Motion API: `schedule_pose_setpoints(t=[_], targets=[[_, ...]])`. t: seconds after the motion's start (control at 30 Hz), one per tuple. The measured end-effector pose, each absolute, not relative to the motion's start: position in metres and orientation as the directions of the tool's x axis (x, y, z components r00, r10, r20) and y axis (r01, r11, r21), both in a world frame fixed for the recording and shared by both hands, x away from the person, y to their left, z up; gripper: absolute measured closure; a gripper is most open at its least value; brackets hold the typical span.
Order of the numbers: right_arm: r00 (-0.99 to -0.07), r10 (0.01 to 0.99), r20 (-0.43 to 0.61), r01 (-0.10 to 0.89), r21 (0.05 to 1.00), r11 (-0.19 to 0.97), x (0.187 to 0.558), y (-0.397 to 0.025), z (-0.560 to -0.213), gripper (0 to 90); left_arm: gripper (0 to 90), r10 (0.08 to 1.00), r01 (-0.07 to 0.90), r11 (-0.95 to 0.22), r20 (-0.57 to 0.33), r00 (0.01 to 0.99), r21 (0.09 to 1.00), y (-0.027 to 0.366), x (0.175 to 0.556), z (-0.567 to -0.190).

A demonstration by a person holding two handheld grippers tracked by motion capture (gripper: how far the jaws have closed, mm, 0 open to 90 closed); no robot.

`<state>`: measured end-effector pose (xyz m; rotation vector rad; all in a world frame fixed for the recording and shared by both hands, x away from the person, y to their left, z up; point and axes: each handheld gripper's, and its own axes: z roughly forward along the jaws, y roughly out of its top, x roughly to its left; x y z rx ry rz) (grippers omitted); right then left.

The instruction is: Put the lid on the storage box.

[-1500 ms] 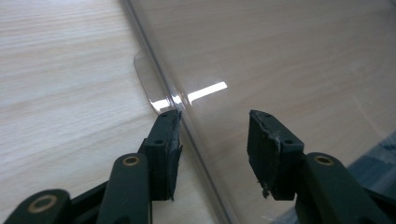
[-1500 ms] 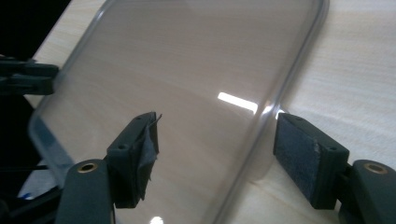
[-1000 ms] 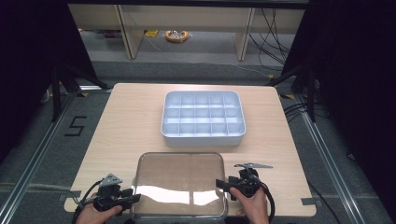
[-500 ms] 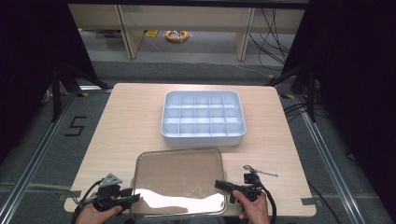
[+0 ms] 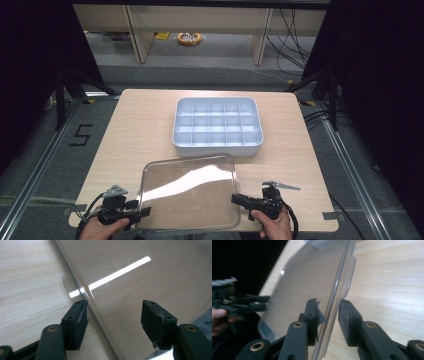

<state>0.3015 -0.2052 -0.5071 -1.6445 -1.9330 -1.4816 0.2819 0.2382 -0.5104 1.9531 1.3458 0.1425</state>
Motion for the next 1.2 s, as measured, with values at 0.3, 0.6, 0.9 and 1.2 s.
schedule_pose_setpoints(t=[0.3,0.6,0.9,1.2], targets=[[-0.426,0.606,0.672,0.793,0.6,-0.106,0.304,-0.208,-0.506,77.9,24.0,0.834,0.794,-0.077,-0.398,0.382,0.602,0.25,0.287,-0.511],[-0.404,0.634,0.659,0.8,0.591,-0.105,0.305,-0.207,-0.507,76.3,42.3,0.818,0.809,-0.063,-0.434,0.377,0.584,0.25,0.286,-0.507],[-0.403,0.705,0.584,0.781,0.621,-0.067,0.301,-0.202,-0.493,74.7,48.7,0.816,0.81,-0.023,-0.457,0.353,0.585,0.245,0.282,-0.502],[-0.447,0.753,0.483,0.729,0.685,-0.006,0.299,-0.204,-0.474,73.6,54.8,0.808,0.793,-0.036,-0.449,0.381,0.608,0.241,0.281,-0.492]])
